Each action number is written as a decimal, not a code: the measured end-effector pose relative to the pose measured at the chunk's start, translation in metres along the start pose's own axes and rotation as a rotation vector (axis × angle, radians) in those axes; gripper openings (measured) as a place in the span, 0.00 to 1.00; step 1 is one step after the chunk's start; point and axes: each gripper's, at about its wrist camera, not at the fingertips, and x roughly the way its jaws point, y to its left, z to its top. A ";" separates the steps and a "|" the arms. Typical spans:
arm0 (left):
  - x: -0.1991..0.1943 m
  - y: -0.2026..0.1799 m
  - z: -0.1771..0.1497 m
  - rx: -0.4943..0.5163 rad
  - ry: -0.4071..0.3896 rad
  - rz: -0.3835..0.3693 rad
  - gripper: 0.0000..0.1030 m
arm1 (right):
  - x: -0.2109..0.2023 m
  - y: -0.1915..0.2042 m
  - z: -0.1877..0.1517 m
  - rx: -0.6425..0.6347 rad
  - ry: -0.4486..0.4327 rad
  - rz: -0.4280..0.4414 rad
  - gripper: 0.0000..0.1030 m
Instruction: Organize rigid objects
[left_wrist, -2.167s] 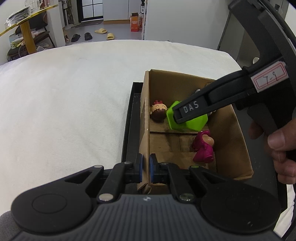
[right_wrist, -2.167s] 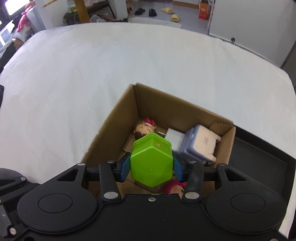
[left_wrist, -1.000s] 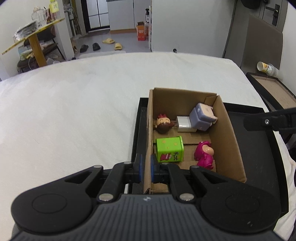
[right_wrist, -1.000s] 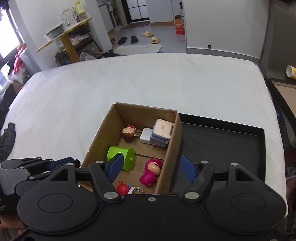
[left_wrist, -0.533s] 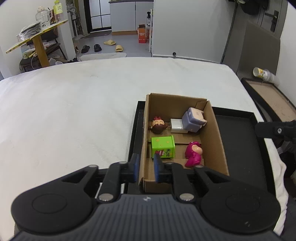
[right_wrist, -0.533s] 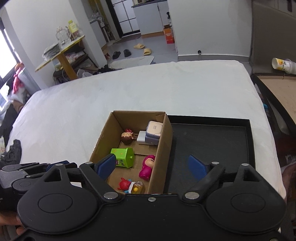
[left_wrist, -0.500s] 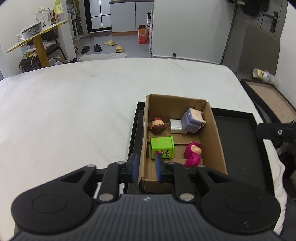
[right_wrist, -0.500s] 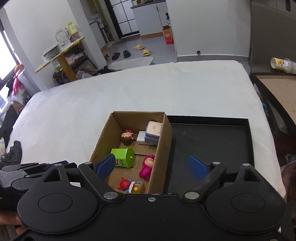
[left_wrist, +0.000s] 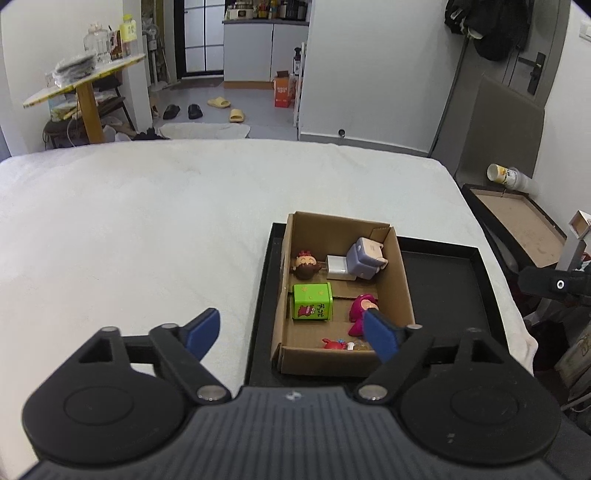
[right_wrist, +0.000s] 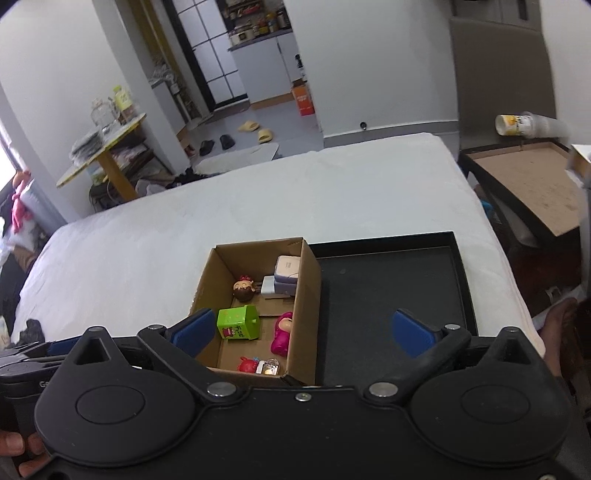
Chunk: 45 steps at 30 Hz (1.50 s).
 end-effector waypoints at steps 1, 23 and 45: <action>-0.004 -0.001 0.000 0.009 -0.006 0.008 0.85 | -0.003 0.000 -0.002 0.007 -0.005 0.001 1.00; -0.083 0.008 -0.007 0.054 -0.089 -0.043 0.94 | -0.085 0.010 -0.017 0.065 -0.143 -0.063 1.00; -0.144 0.019 -0.027 0.052 -0.193 -0.109 0.95 | -0.140 0.031 -0.051 0.019 -0.198 -0.095 1.00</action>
